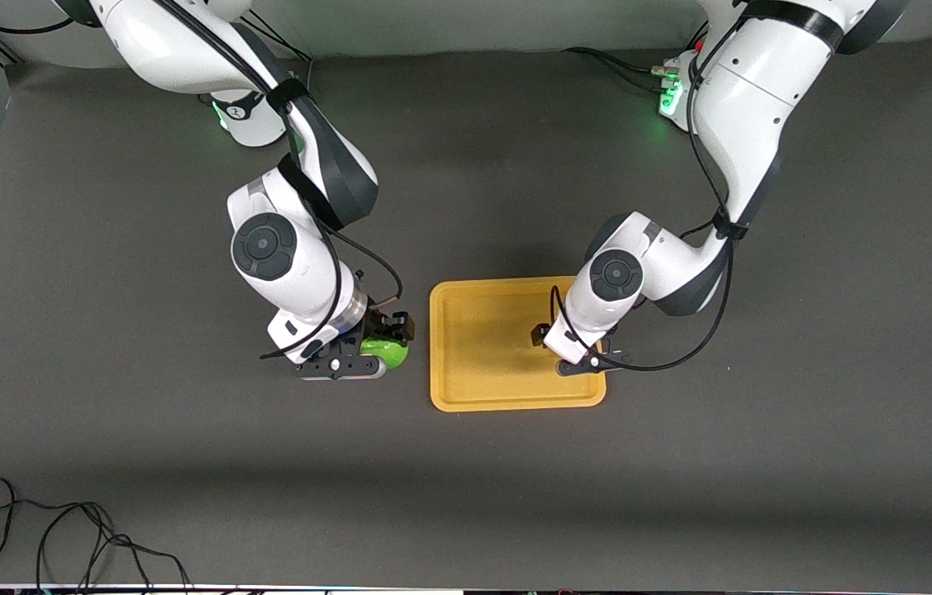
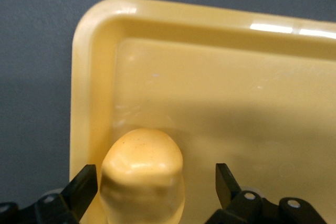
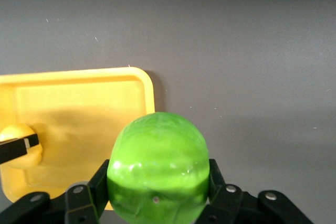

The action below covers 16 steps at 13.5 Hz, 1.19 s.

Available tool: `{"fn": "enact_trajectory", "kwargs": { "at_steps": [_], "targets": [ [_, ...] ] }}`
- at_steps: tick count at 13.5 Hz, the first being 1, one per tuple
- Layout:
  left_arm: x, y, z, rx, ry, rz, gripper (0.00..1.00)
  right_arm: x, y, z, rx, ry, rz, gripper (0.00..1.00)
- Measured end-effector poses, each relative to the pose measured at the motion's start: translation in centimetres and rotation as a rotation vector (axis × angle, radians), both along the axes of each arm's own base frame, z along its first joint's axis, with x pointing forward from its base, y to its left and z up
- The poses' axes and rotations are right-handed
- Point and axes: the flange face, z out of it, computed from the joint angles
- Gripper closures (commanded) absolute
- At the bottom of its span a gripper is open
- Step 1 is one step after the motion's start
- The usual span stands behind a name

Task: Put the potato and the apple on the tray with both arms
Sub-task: 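Release the potato on the tray while the right gripper carries the apple, then lower the apple onto the tray while the left gripper withdraws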

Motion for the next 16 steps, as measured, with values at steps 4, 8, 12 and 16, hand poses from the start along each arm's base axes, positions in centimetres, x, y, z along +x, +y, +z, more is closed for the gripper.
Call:
{"fn": "enact_trajectory", "kwargs": {
  "at_steps": [4,8,12,16],
  "targets": [
    [3.1,1.0,6.9,0.078,0.036,-0.013,0.0,-2.4,5.4,-2.6,-0.002,0.027,0.012,0.73],
    [7.4,7.4,13.1,0.095,0.02,-0.083,0.0,-3.4,13.4,-6.6,0.028,0.013,0.006,0.75],
    [10.1,17.0,18.2,0.11,0.014,-0.158,0.0,-5.1,18.8,-12.6,0.042,-0.004,0.019,0.76],
    [9.8,23.7,23.5,0.136,0.034,-0.206,0.0,-5.4,18.9,-15.9,-0.026,-0.027,0.052,0.76]
  ]
}}
